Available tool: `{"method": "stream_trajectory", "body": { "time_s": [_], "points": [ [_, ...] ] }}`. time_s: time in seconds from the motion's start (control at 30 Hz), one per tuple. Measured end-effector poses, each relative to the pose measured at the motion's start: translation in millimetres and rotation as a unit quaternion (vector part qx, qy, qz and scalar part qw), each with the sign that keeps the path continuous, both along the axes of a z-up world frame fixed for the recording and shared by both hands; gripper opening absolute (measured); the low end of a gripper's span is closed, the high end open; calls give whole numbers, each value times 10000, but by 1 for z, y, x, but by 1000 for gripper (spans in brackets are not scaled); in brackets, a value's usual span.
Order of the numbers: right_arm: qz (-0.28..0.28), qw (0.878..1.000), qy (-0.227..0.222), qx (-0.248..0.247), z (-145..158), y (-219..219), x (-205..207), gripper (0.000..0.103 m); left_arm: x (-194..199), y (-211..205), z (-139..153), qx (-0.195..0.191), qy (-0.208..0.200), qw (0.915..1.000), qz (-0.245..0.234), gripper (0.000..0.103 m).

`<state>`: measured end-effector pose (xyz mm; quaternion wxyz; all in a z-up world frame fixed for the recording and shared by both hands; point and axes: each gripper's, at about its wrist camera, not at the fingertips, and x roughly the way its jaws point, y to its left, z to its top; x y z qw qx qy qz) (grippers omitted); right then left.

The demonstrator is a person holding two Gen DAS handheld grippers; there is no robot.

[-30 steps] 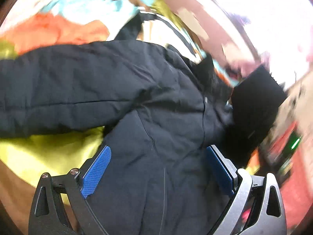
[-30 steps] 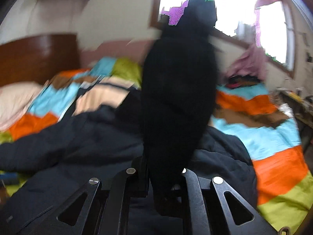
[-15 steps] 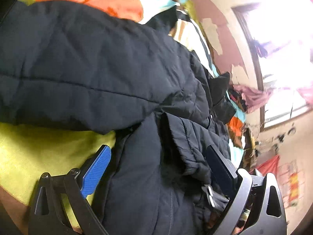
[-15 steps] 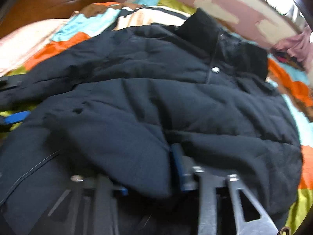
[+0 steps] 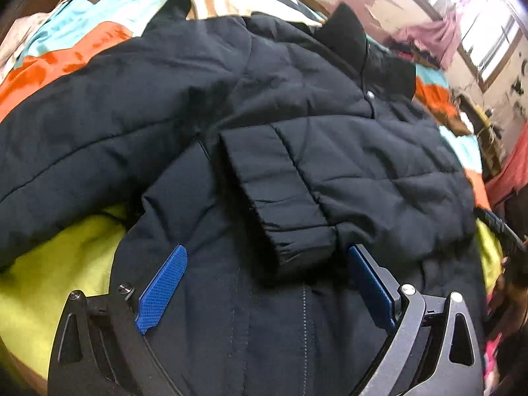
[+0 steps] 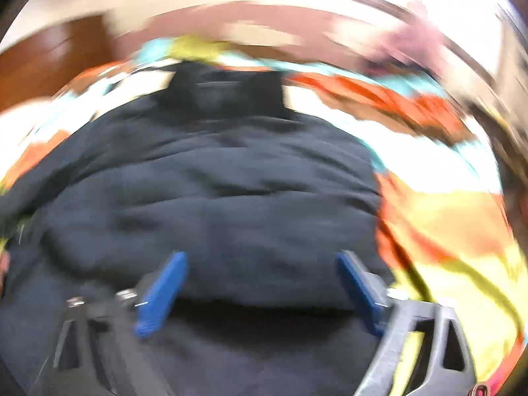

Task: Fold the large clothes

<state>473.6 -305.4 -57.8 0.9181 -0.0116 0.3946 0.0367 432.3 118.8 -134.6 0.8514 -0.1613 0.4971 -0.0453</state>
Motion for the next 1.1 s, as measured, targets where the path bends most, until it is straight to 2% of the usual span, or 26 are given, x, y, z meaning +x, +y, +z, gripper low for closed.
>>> {"method": "stream_trajectory", "body": {
  "time_s": [0.03, 0.07, 0.17, 0.27, 0.33, 0.4, 0.47, 0.5, 0.53, 0.57, 0.63, 0.73, 0.83, 0.93, 1.1],
  "points": [
    [-182, 9997, 59, 137, -6, -12, 3, 61, -1, 0, 0, 9, -17, 10000, 4, 95],
    [-373, 9989, 107, 250, -13, -24, 7, 57, -3, 0, -2, 21, -22, 10000, 3, 95],
    [-554, 9972, 259, 431, -34, -38, 14, 55, -3, -2, -6, 119, 16, 9999, -39, 96],
    [-429, 9982, 416, -15, -54, -25, 25, 56, 1, -10, -5, 347, 85, 9992, -154, 99],
    [-525, 9971, 337, -431, -55, -12, 26, 56, 0, -16, -4, 621, 134, 9977, -239, 99],
    [-540, 9947, 296, -827, -50, -1, 23, 56, -5, -14, 1, 691, 49, 9974, -184, 99],
    [-561, 9935, 382, -918, -44, 4, 22, 62, -13, -4, 8, 456, -35, 9990, -10, 99],
    [-611, 9935, 431, -856, -42, 3, 19, 69, -19, 5, 11, 257, -84, 9996, 122, 99],
    [-681, 9939, 507, -706, -38, 3, 16, 79, -26, 15, 14, 47, -109, 9996, 267, 99],
    [-731, 9940, 627, -509, -34, 3, 12, 83, -34, 27, 16, -196, -126, 9988, 423, 99],
    [-832, 9914, 1009, -92, -31, 7, 5, 86, -53, 53, 20, -648, -210, 9950, 727, 99],
    [-881, 9884, 1231, 87, -24, 31, -7, 86, -90, 94, 20, -824, -161, 9862, 1431, 99],
    [-490, 9937, 1010, 34, -12, 75, -15, 86, -135, 137, 21, -1300, -403, 9733, 1846, 99],
    [98, 9973, 705, -198, -4, 135, -23, 86, -163, 160, 32, -1078, -452, 9629, 2431, 99],
    [1185, 9883, 903, -329, -12, 229, -31, 86, -185, 209, 33, -1302, -536, 9230, 3580, 99]
  ]
}}
